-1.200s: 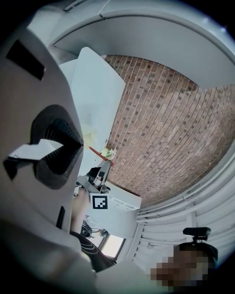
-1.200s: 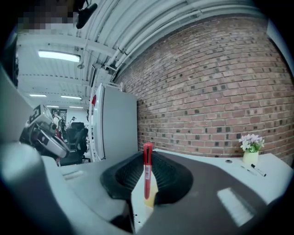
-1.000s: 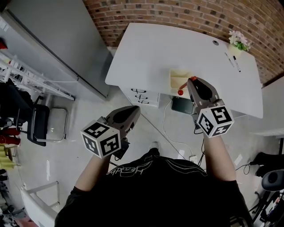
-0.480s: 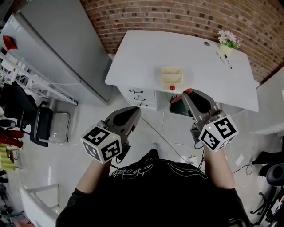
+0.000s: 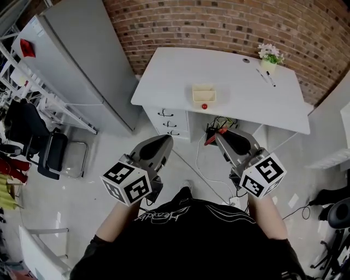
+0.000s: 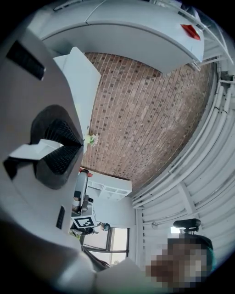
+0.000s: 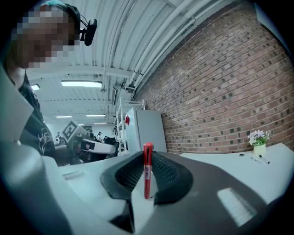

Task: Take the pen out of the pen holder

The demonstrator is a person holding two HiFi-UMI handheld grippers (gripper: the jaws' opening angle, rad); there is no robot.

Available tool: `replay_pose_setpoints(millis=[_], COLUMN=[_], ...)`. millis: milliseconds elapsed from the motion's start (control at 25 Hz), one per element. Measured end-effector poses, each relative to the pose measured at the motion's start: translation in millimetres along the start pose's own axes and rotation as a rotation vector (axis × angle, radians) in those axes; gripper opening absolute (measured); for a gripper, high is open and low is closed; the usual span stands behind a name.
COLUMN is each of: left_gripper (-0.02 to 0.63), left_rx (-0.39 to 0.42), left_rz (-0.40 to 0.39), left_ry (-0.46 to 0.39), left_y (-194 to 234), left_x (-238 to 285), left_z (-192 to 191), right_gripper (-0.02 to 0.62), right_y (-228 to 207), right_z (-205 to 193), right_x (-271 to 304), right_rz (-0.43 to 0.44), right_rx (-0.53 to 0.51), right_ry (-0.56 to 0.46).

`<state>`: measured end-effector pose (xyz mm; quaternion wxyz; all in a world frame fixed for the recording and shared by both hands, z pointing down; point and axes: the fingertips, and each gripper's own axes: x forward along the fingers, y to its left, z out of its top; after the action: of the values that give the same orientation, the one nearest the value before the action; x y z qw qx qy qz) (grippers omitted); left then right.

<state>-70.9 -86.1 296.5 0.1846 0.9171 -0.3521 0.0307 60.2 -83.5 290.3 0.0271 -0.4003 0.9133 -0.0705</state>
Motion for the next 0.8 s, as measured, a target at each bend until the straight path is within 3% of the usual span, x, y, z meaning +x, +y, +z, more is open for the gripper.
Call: replay_pose_setpoints(millis=[440, 800], left_gripper=[0.003, 0.003], left_rx=[0.041, 0.067], left_rz=[-0.075, -0.094], left_ry=[0.002, 0.015], left_y=[-64.8, -94.6], left_x=[-13.5, -19.6], left_z=[-16.7, -27.6], right_gripper=[0.055, 0.055], right_y=[32.1, 50.9], right_z=[3.4, 8.7], right_x=[-55.8, -78.0], right_rz=[0.030, 0.055], right_rx=[0.065, 0.047], right_ry=[-0.017, -0.041])
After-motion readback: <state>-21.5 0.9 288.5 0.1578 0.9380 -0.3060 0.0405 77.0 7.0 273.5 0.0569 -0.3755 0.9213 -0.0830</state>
